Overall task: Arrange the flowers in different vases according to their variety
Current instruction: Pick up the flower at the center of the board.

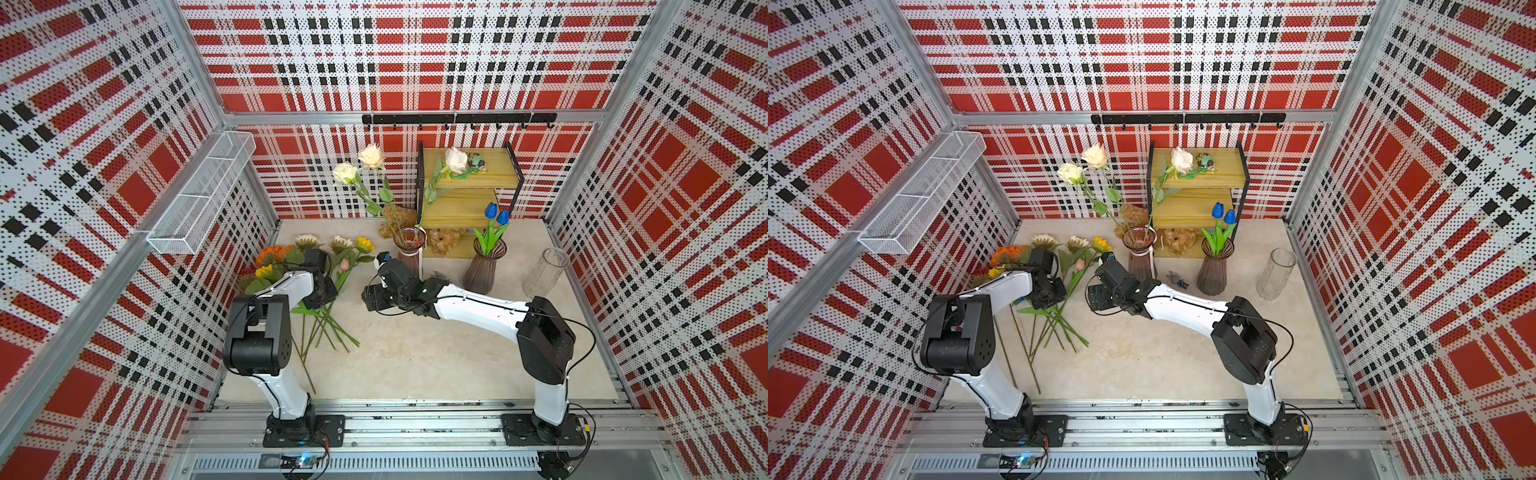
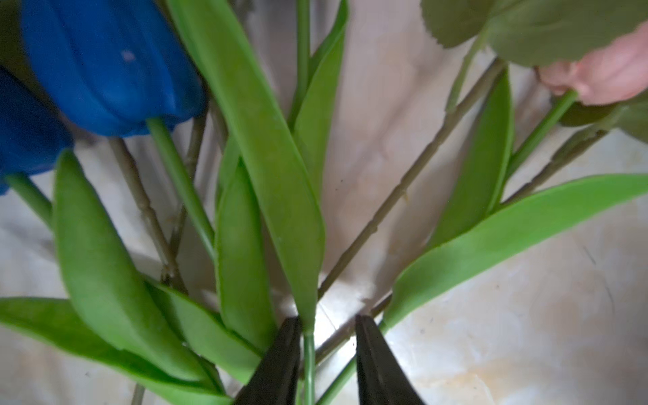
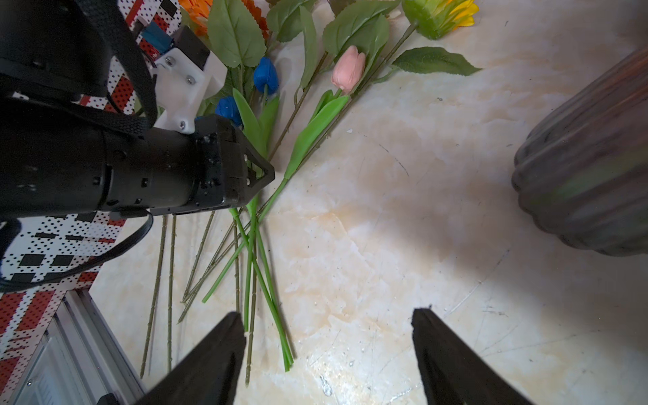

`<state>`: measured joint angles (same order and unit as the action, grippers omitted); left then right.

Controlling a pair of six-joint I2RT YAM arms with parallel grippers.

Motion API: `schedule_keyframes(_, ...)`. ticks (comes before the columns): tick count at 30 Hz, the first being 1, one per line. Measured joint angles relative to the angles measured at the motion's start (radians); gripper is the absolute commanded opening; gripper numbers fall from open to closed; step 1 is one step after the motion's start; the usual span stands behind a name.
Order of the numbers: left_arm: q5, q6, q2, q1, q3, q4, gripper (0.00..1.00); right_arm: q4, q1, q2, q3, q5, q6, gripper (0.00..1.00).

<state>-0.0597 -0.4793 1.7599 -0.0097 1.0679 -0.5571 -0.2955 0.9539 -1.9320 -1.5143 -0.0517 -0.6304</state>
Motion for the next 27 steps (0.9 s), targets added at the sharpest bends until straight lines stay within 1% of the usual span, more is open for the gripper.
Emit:
schedule_keyframes(4, 0.003, 0.006, 0.001, 0.0, -0.019, 0.014, 0.25, 0.0, 0.0, -0.006, 0.0, 0.004, -0.002, 0.8)
schedule_keyframes(9, 0.005, 0.008, -0.001, 0.0, -0.033, 0.017, 0.12, -0.007, 0.0, -0.015, -0.013, 0.011, -0.009, 0.78)
schedule_keyframes(12, 0.006, 0.007, -0.019, -0.003, -0.032, 0.01, 0.08, -0.008, 0.0, -0.035, -0.038, 0.018, -0.017, 0.77)
schedule_keyframes(15, 0.003, 0.008, -0.057, -0.003, -0.006, -0.024, 0.07, -0.014, 0.0, -0.06, -0.063, 0.033, -0.03, 0.75)
schedule_keyframes(20, -0.014, 0.008, -0.138, -0.003, 0.097, -0.074, 0.05, -0.039, 0.0, -0.122, -0.135, 0.062, -0.081, 0.73)
schedule_keyframes(27, -0.059, 0.016, -0.259, 0.006, 0.199, -0.14, 0.04, -0.063, 0.0, -0.244, -0.274, 0.132, -0.169, 0.61)
